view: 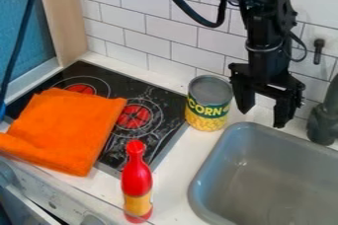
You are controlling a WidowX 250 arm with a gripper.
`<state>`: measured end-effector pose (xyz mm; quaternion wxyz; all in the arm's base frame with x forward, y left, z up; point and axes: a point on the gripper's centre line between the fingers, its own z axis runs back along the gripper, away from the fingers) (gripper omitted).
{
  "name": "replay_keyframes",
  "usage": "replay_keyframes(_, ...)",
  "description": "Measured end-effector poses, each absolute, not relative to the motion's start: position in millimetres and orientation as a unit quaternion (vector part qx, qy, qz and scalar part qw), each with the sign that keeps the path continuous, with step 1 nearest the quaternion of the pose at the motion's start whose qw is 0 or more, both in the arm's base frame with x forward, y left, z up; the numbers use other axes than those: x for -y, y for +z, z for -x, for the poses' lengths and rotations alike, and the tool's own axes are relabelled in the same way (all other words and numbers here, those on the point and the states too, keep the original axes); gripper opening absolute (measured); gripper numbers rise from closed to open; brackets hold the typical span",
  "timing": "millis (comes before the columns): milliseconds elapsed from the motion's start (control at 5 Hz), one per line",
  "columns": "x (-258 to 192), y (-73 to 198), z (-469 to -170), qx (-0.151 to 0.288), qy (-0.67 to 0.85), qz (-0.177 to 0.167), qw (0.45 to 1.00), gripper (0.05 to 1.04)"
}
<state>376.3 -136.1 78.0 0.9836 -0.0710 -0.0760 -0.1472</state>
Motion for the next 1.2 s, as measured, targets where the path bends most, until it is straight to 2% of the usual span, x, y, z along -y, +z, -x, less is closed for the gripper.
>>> replay_keyframes(200,113,70,-373,0.055,-0.118,0.043,0.991,1.001)
replay_keyframes(400,71,67,-361,0.031,-0.064,0.008,0.997,1.001)
replay_keyframes(600,47,68,-354,0.044,-0.033,-0.013,0.998,1.001)
replay_keyframes(1000,-13,68,-353,0.107,0.048,-0.051,0.992,1.001)
replay_keyframes(1200,-23,73,-354,0.125,0.069,-0.050,0.989,1.001)
